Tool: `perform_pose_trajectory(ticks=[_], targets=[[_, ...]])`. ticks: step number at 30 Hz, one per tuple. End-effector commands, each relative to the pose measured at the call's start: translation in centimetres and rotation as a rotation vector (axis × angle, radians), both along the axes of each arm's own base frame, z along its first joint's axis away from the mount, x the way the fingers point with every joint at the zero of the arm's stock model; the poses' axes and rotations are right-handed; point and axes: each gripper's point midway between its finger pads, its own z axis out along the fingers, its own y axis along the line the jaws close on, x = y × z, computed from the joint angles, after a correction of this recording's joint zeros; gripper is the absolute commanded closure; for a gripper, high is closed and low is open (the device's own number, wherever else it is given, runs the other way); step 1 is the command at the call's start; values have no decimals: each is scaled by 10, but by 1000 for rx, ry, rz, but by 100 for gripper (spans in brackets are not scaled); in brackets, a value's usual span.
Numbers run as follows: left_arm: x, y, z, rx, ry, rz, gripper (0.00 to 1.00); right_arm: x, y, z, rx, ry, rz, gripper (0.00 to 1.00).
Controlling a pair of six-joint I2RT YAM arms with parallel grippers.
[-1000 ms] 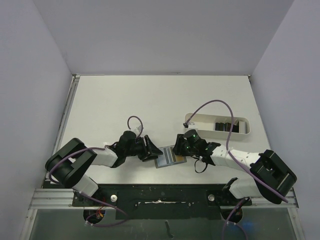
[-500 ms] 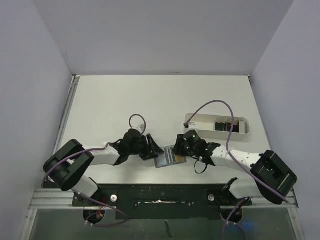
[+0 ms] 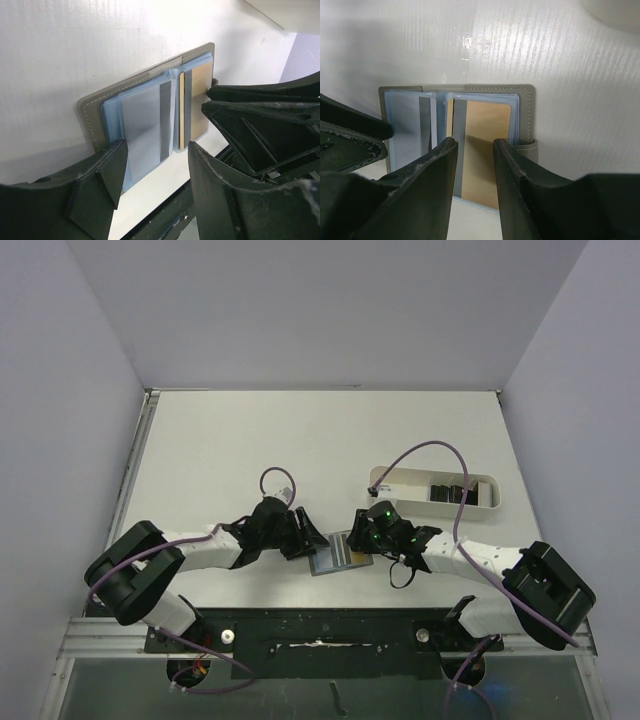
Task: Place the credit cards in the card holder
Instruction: Turn over the card slot in the card holder.
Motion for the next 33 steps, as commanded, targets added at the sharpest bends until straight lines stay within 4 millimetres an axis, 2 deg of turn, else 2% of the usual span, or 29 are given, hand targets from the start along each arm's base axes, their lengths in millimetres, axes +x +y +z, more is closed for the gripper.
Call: perform_pose_trajectory(ticks=[1, 5, 14, 19, 24, 31, 33], targets=[[6, 6, 2, 55, -29, 19, 49, -3, -8, -2, -42, -1, -13, 64], [6, 5, 2, 51, -30, 18, 49, -2, -6, 2, -41, -6, -9, 64], [6, 4, 2, 43, -29, 13, 48, 1, 5, 30, -21, -24, 6, 60], [5, 2, 4, 28, -27, 8, 48, 0, 24, 43, 8, -44, 60, 60], [4, 2, 7, 8, -26, 18, 48, -4, 44, 49, 27, -57, 107, 70], [4, 3, 6, 7, -20, 24, 48, -2, 50, 29, 14, -32, 113, 88], [3, 4, 6, 4, -19, 29, 48, -4, 53, 24, 25, -22, 123, 89]])
